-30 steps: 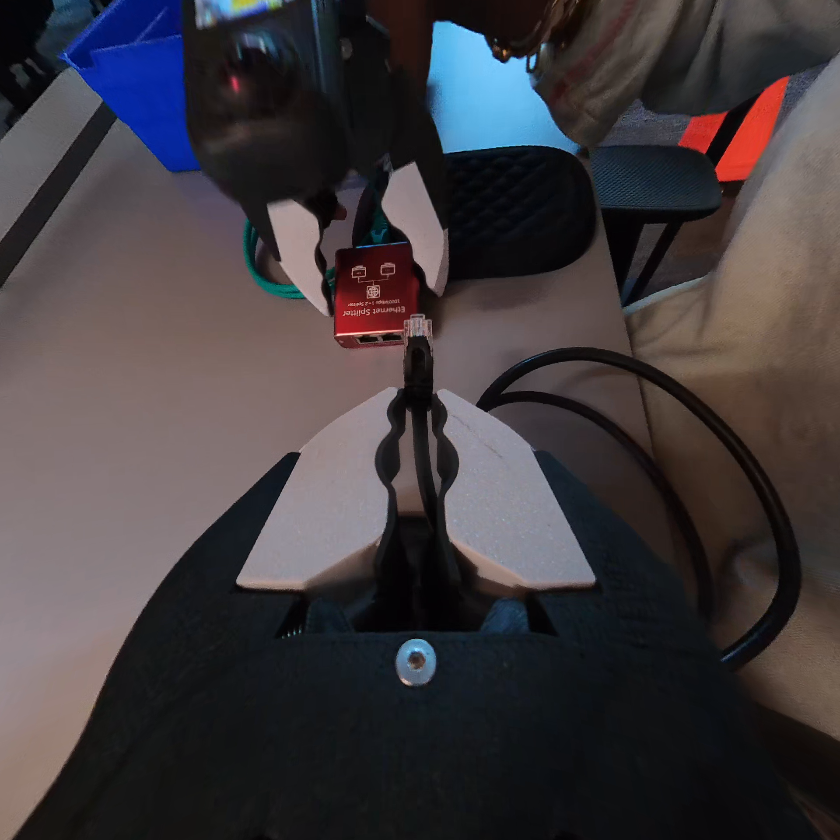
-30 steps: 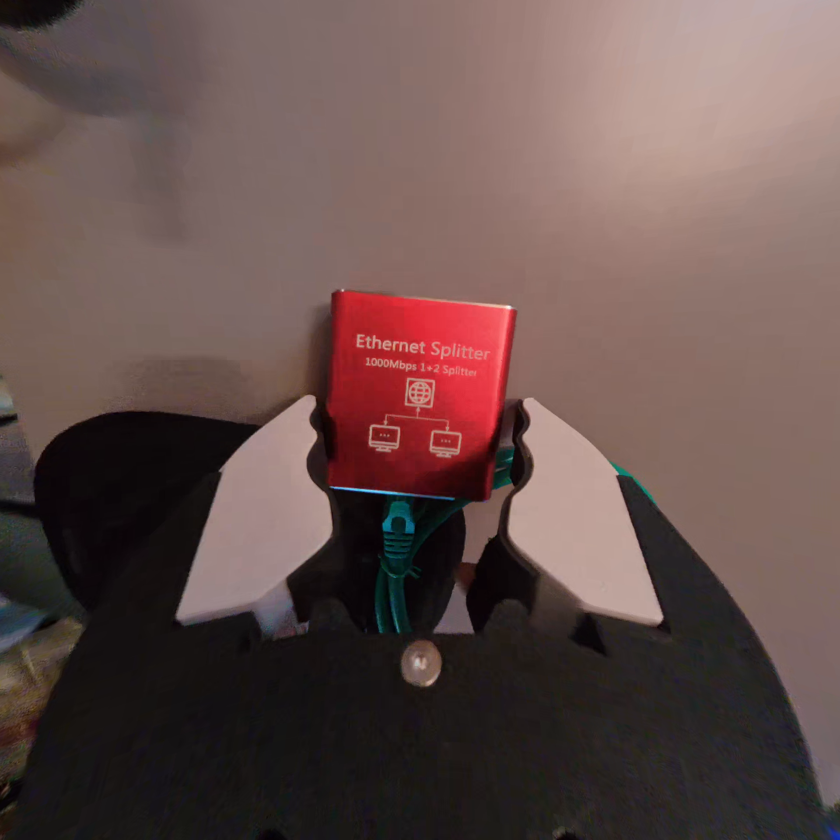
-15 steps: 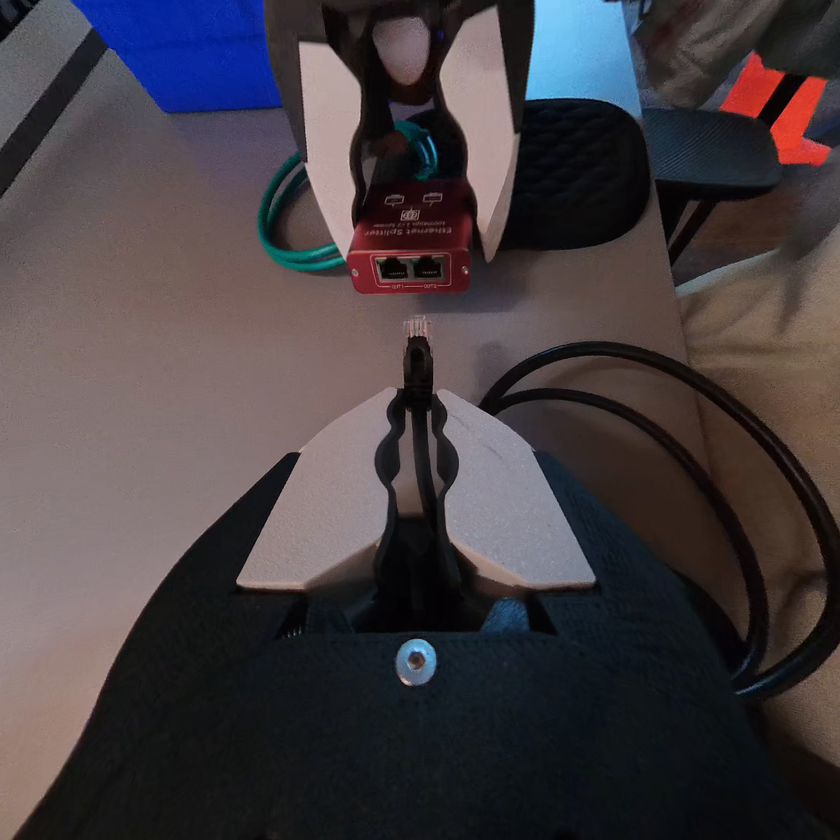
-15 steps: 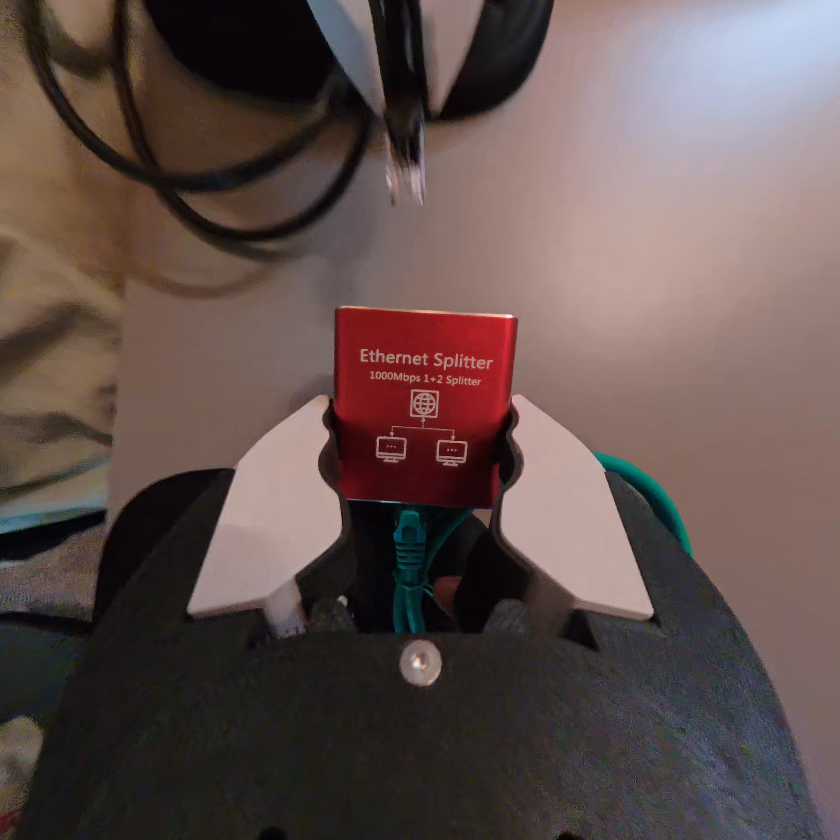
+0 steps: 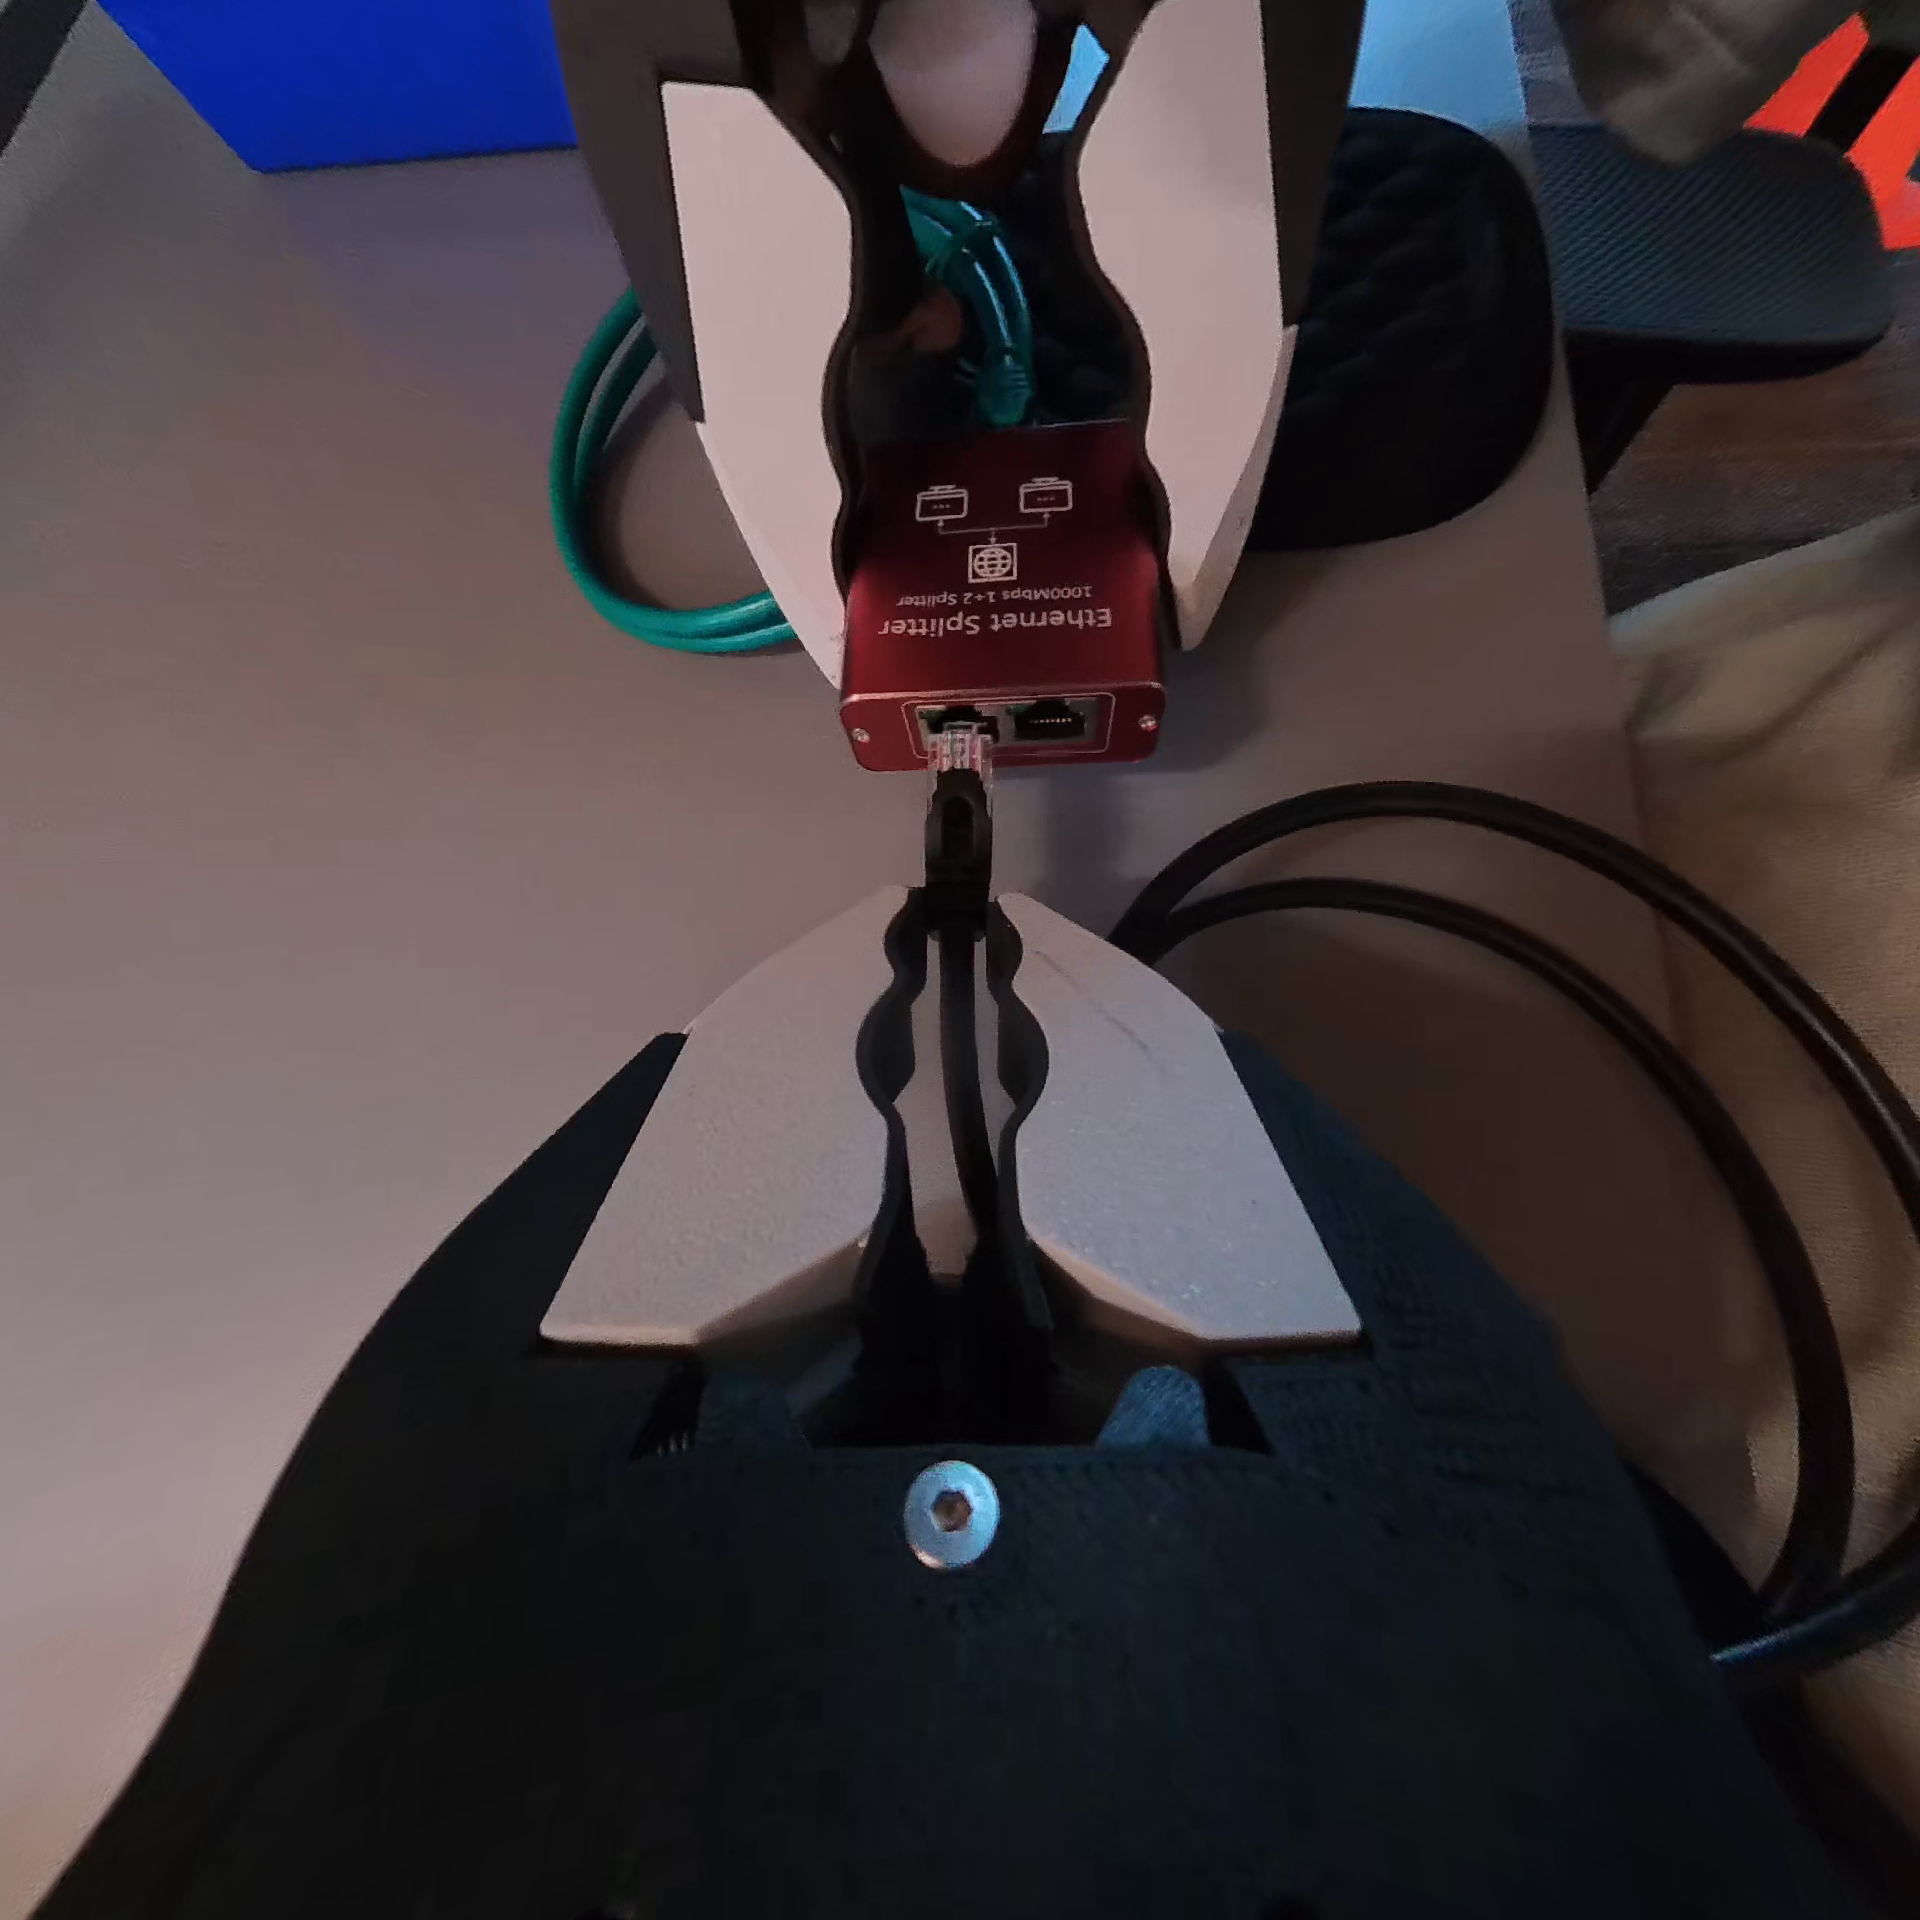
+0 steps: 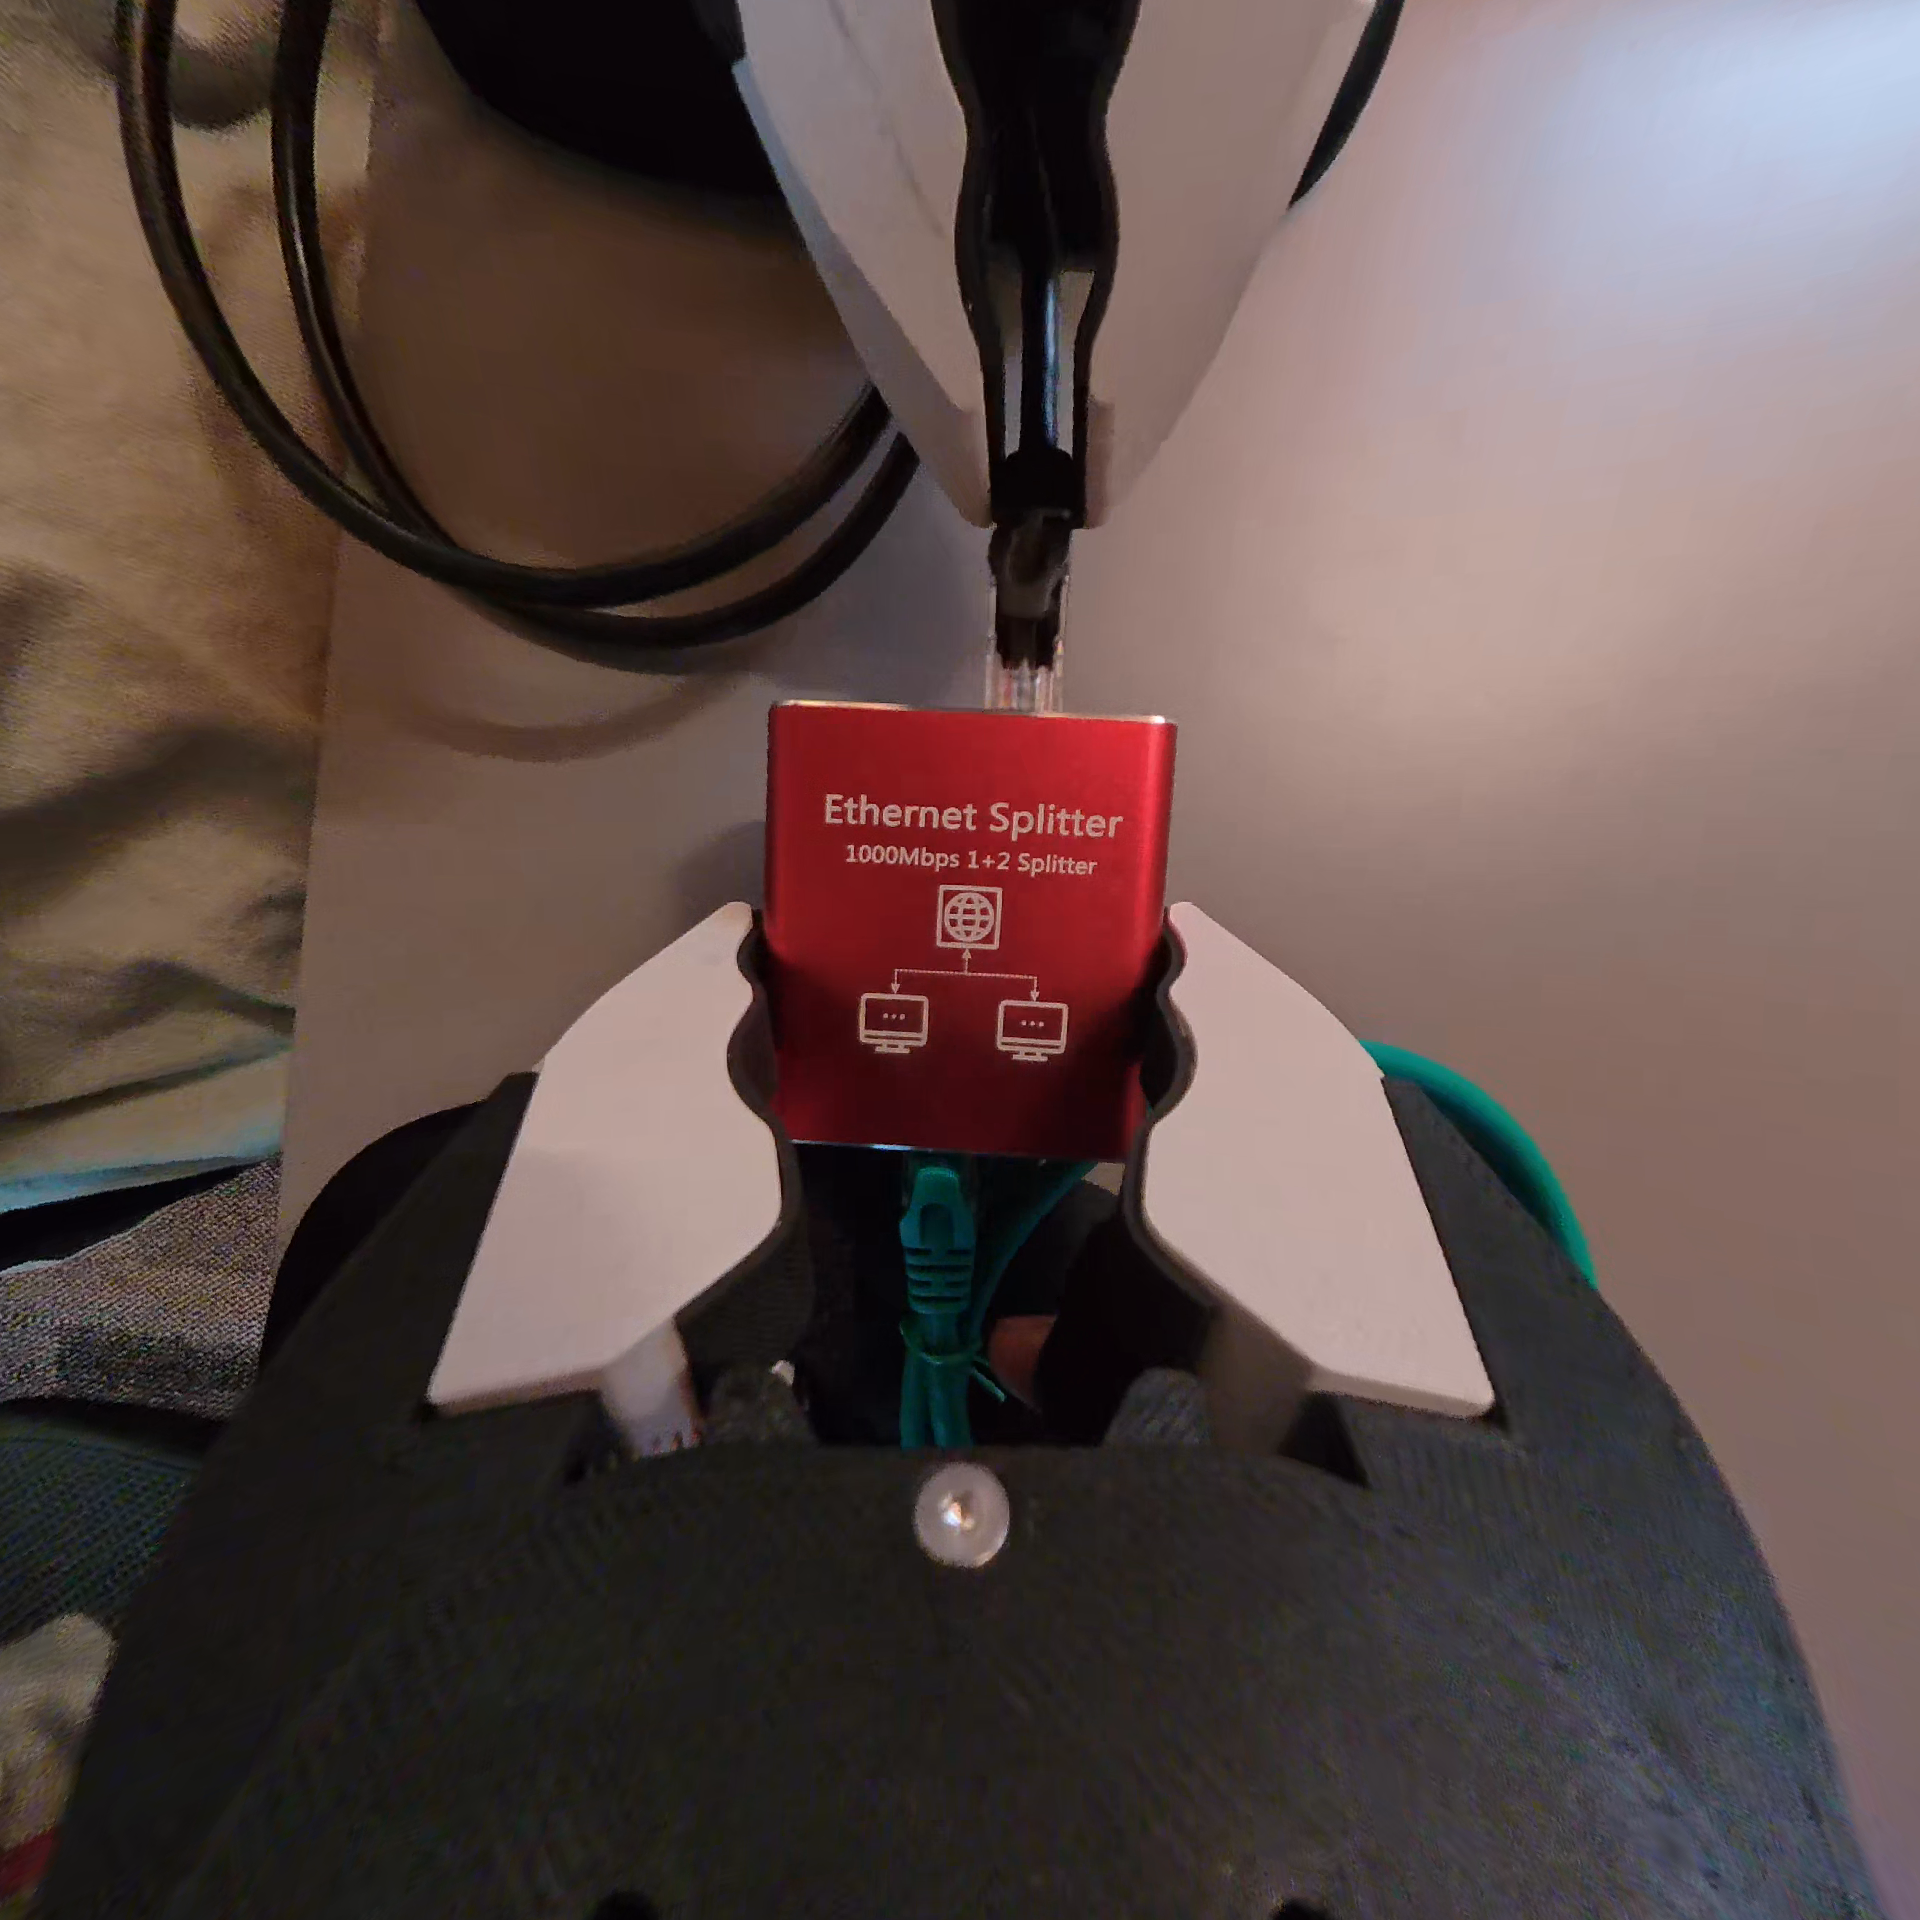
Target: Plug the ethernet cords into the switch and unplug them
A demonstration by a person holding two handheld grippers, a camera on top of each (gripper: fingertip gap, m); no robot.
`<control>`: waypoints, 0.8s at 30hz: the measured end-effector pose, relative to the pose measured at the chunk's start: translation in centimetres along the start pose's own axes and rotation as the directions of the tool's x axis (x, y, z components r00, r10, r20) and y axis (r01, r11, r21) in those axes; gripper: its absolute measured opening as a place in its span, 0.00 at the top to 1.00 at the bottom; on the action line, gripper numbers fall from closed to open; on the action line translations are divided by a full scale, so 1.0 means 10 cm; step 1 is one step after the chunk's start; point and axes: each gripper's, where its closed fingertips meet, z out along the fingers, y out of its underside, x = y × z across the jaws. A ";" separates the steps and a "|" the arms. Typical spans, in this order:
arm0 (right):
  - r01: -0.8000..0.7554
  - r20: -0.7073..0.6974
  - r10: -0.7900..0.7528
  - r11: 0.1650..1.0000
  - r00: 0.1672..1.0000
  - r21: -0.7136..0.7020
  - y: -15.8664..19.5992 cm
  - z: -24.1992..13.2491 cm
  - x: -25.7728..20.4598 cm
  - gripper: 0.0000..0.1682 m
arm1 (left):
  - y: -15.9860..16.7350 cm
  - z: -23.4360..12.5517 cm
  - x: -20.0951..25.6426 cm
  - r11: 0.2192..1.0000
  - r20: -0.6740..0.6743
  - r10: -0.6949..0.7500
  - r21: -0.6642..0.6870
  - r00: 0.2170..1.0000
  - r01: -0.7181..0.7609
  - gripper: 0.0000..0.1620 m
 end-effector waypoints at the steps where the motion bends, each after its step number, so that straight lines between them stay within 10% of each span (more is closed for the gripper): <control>1: -0.003 0.001 0.003 1.000 1.000 0.000 0.00 0.00 0.00 0.58 | 0.00 0.00 0.00 1.000 0.002 -0.002 0.000 1.000 0.002 0.94; 24: -0.008 -0.052 0.011 0.998 0.999 0.057 -0.05 0.01 0.03 0.59 | -0.07 0.02 0.13 1.000 -0.041 0.025 -0.011 0.999 -0.025 0.94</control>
